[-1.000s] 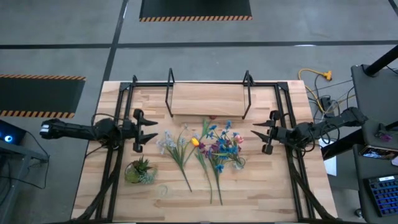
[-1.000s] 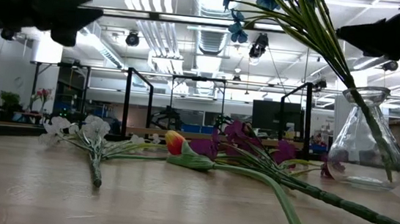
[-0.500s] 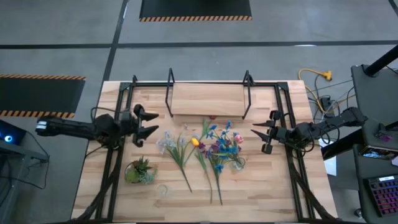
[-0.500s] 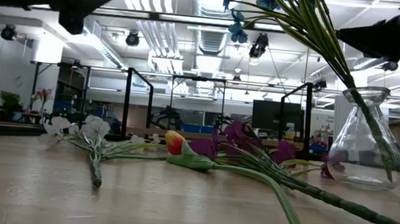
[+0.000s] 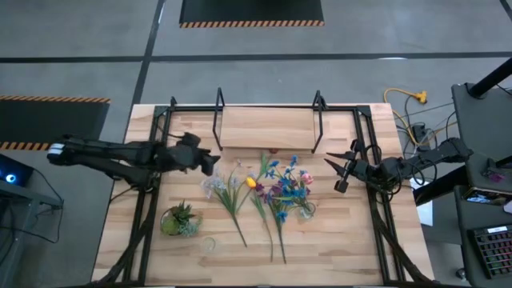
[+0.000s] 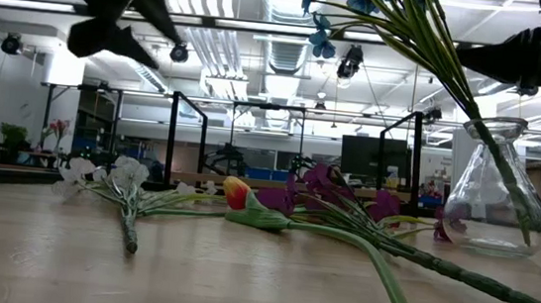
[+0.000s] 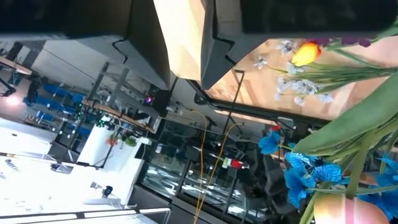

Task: Pick and place flowers into a vace then onto a shelf
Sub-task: Put the white flowers into the left transparent vase

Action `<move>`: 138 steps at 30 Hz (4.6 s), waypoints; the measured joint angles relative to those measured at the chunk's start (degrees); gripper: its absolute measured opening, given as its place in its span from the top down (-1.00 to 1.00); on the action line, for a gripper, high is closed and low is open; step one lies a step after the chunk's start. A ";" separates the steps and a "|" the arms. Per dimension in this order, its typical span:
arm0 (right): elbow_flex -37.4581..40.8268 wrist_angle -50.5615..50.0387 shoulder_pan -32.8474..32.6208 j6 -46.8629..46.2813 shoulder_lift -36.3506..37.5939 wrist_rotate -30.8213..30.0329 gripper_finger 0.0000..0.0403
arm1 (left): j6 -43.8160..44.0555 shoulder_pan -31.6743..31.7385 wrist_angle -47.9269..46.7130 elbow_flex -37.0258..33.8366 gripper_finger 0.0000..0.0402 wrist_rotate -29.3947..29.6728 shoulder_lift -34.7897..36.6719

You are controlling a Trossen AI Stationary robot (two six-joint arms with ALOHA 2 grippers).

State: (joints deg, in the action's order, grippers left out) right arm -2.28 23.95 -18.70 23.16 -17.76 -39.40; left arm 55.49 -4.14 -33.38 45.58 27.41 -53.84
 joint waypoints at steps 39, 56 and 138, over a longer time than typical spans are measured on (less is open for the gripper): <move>0.00 -1.41 0.00 1.05 -0.35 -1.77 0.63 | 31.30 -7.46 -28.64 30.82 -0.25 -22.83 -48.13; 0.02 -1.41 0.00 0.95 -0.37 -1.78 0.62 | 34.43 -7.85 -7.58 17.61 -0.25 -27.91 -48.13; 0.04 -1.36 -0.02 1.38 -0.39 -1.79 0.71 | -19.11 -10.74 -2.80 13.56 0.96 -12.60 -6.78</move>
State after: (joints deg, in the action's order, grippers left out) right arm -2.24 22.59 -18.72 24.53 -18.15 -41.19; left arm 36.38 -14.88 -36.18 59.13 14.81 -60.62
